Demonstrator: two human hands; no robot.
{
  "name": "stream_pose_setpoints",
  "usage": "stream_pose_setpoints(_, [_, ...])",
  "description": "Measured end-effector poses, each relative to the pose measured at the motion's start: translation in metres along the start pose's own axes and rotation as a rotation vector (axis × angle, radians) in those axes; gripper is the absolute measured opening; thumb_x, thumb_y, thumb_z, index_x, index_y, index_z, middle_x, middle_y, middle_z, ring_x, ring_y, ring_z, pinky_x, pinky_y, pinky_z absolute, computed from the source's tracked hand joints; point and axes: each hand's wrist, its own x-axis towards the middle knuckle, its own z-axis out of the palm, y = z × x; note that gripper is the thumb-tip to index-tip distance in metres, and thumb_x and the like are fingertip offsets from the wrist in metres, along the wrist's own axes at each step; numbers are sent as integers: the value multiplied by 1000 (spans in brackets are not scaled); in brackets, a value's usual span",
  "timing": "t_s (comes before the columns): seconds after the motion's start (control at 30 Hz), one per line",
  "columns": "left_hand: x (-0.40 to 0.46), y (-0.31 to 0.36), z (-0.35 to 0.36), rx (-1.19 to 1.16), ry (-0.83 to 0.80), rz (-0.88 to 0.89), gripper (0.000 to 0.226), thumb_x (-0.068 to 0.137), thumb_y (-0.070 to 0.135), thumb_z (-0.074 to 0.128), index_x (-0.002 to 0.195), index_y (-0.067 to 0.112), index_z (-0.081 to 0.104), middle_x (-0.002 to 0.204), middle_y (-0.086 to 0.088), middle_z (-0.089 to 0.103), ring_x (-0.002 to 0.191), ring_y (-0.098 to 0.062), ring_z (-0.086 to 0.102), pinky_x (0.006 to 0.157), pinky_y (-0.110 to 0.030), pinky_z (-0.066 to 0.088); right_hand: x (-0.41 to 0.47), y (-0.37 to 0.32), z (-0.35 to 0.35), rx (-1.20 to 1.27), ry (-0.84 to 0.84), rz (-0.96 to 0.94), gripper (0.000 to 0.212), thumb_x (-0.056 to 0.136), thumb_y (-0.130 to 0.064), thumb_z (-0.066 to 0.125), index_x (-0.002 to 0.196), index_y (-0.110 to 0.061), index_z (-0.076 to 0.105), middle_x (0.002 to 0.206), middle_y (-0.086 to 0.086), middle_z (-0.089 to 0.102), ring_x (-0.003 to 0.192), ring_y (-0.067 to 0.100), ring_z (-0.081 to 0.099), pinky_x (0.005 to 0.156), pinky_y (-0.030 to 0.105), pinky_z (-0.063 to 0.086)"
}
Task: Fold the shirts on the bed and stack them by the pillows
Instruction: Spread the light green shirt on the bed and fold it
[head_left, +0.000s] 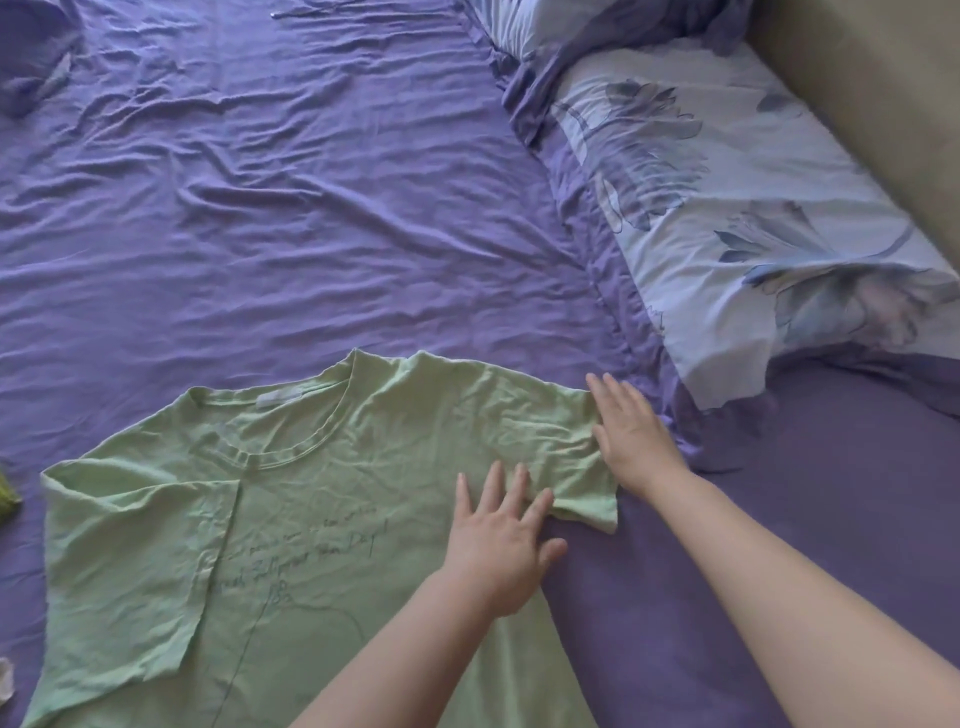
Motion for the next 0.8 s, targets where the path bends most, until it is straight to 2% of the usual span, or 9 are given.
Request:
stream_pose_setpoints(0.07, [0, -1, 7, 18, -34, 7, 73, 89, 60, 35, 149, 34, 1, 158, -1, -15, 143, -26, -21, 110, -58, -12, 5, -1, -2, -43, -7, 16, 64, 94, -23, 47, 148, -14, 14, 151, 10, 26, 139, 25, 20, 109, 37, 23])
stream_pose_setpoints(0.17, [0, -7, 1, -146, 4, -13, 73, 87, 55, 47, 148, 37, 11, 159, 4, -5, 146, -20, -11, 115, -52, -7, 8, -7, -13, -31, 92, -30, 33, 88, -25, 56, 118, -13, 52, 118, 9, 52, 116, 27, 41, 93, 36, 34])
stream_pose_setpoints(0.3, [-3, -25, -29, -589, 223, -109, 57, 93, 38, 53, 145, 25, 33, 155, 0, 25, 143, -15, 18, 117, -30, 14, -4, -35, -39, 199, 44, -122, 20, 86, -28, 60, 98, -14, 53, 94, 7, 60, 95, 29, 56, 72, 36, 40])
stream_pose_setpoints(0.37, [-9, -36, -42, -934, 269, -221, 48, 92, 30, 58, 137, 19, 45, 144, -3, 43, 131, -16, 40, 108, -25, 29, -10, -60, -48, 275, 46, -154, 18, 84, -30, 63, 93, -17, 55, 85, 2, 63, 87, 25, 59, 68, 31, 38])
stream_pose_setpoints(0.43, [-17, -46, -52, -1411, 270, -412, 36, 93, 33, 56, 126, 18, 54, 125, -2, 60, 108, -16, 59, 91, -30, 46, -16, -90, -48, 553, -55, -150, 12, 84, -28, 66, 88, -20, 58, 74, -8, 60, 74, 14, 58, 65, 23, 37])
stream_pose_setpoints(0.53, [-28, -66, -58, -1866, 227, -620, 39, 95, 50, 42, 108, 19, 62, 97, -1, 70, 83, -16, 67, 64, -29, 52, -28, -126, -35, 1077, -343, -59, 20, 93, -26, 56, 111, -17, 58, 90, -1, 66, 76, 12, 66, 69, 28, 51])
stream_pose_setpoints(0.6, [-33, -81, -58, -1881, 213, -631, 41, 94, 53, 43, 102, 18, 64, 92, -3, 72, 83, -18, 68, 63, -30, 53, -36, -130, -20, 959, -266, -71, 29, 93, -22, 55, 121, -14, 55, 102, 2, 66, 89, 14, 66, 76, 21, 48])
stream_pose_setpoints(0.7, [-34, -92, -57, -1774, 239, -608, 26, 93, 32, 57, 105, 10, 61, 94, -7, 69, 81, -21, 67, 64, -31, 57, -53, -119, 9, 547, -91, -197, 40, 87, -27, 63, 124, -17, 56, 116, -3, 62, 109, 10, 56, 87, 13, 38])
stream_pose_setpoints(0.8, [-30, -95, -52, -1642, 280, -627, 26, 88, 11, 63, 112, 3, 58, 99, -12, 64, 85, -26, 64, 76, -40, 55, -74, -113, 35, 249, -74, -405, 56, 80, -37, 67, 130, -20, 50, 132, -6, 50, 125, 12, 42, 103, 21, 30])
